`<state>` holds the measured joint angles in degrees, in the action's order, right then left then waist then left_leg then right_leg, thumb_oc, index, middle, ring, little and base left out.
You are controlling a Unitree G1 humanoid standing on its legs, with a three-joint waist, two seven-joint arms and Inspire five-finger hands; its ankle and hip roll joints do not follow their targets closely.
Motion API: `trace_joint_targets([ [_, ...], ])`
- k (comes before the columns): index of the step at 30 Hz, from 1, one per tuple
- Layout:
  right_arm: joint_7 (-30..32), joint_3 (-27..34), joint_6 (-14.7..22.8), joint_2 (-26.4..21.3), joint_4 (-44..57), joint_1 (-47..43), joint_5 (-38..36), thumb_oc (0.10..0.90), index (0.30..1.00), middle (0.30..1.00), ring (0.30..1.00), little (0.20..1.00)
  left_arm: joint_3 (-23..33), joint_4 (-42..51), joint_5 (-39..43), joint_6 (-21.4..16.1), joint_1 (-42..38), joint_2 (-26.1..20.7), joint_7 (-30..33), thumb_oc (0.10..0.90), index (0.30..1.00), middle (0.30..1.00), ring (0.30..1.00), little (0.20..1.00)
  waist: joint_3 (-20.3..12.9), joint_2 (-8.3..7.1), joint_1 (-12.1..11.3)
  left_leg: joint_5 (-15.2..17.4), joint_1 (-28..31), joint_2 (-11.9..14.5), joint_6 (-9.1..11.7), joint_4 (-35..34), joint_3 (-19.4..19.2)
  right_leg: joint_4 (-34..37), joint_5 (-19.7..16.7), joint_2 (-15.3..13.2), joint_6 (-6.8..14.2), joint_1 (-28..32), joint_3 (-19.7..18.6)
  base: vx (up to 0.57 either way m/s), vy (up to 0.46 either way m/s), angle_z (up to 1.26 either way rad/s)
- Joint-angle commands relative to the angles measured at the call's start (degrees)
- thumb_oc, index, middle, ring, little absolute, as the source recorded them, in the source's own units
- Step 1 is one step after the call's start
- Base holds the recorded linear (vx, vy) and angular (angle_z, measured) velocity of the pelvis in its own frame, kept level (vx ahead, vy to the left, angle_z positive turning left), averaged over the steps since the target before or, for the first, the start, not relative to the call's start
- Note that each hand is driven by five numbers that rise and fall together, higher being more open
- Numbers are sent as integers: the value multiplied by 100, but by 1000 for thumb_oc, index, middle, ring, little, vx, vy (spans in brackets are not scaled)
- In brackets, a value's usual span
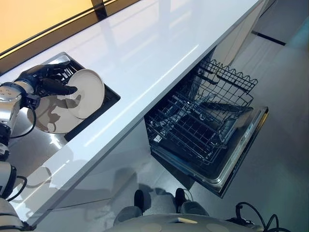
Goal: Pick up plates and place into dishwasher.
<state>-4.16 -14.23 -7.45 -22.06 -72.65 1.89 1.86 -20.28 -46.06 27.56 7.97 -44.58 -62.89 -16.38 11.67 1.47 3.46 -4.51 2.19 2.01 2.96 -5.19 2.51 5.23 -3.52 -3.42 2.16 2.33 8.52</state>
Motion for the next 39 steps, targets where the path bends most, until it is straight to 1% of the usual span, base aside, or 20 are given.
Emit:
trace_joint_targets([
  [1,97,-47,20,-498,22,39,-22,800,900,900,900,900,670,-6,259,-602,-586,-304,411,800,900,900,900,900,125,3,42,292,25,-392,-206,19,-497,-93,-119,-23,400,-138,-407,-47,13,-4],
  [13,130,-88,144,-549,87,-61,-130,800,900,900,900,900,394,-123,363,-630,-956,-303,367,800,900,900,900,900,402,-71,88,215,-160,-384,-216,22,-561,-162,-222,-48,420,-391,-417,-46,12,-1],
  [19,128,-93,190,-540,102,-75,-129,800,900,900,900,900,192,-163,424,-622,-1197,-308,198,800,900,900,900,900,428,-88,97,204,-190,-397,-216,22,-559,-182,-238,-65,437,-434,-387,-5,-2,0],
  [25,163,-85,209,-519,80,-56,-153,800,900,900,900,900,137,-182,498,-640,-1304,-316,104,800,900,900,900,900,409,-77,111,214,-156,-410,-216,22,-564,-188,-246,-74,439,-412,-361,-2,-1,1],
  [26,168,-79,201,-519,84,-53,-144,800,900,900,900,900,134,-167,517,-637,-1316,-320,92,655,775,775,775,755,400,-76,111,215,-152,-412,-217,23,-563,-186,-246,-73,438,-405,-361,0,0,0],
  [27,166,-65,211,-523,81,-39,-129,800,900,900,900,900,134,-158,558,-620,-1329,-341,73,418,573,573,573,518,391,-72,114,217,-146,-414,-215,24,-564,-186,-246,-75,440,-400,-362,0,0,0],
  [28,169,-61,210,-521,77,-30,-125,800,900,900,900,900,128,-142,596,-614,-1337,-343,87,278,453,453,453,378,375,-66,114,221,-134,-417,-215,22,-562,-181,-245,-75,440,-387,-363,0,0,0],
  [29,175,-69,201,-515,74,-20,-133,800,900,900,900,900,136,-142,610,-620,-1335,-348,68,100,300,300,300,200,356,-62,112,228,-118,-418,-213,20,-561,-177,-242,-74,441,-372,-356,0,0,0],
  [39,149,-19,203,-515,41,70,-60,800,900,900,900,900,191,-174,590,-589,-1332,-449,-3,100,300,300,300,200,202,-23,121,276,-20,-434,-190,19,-525,-128,-220,-62,450,-252,-353,0,0,0],
])
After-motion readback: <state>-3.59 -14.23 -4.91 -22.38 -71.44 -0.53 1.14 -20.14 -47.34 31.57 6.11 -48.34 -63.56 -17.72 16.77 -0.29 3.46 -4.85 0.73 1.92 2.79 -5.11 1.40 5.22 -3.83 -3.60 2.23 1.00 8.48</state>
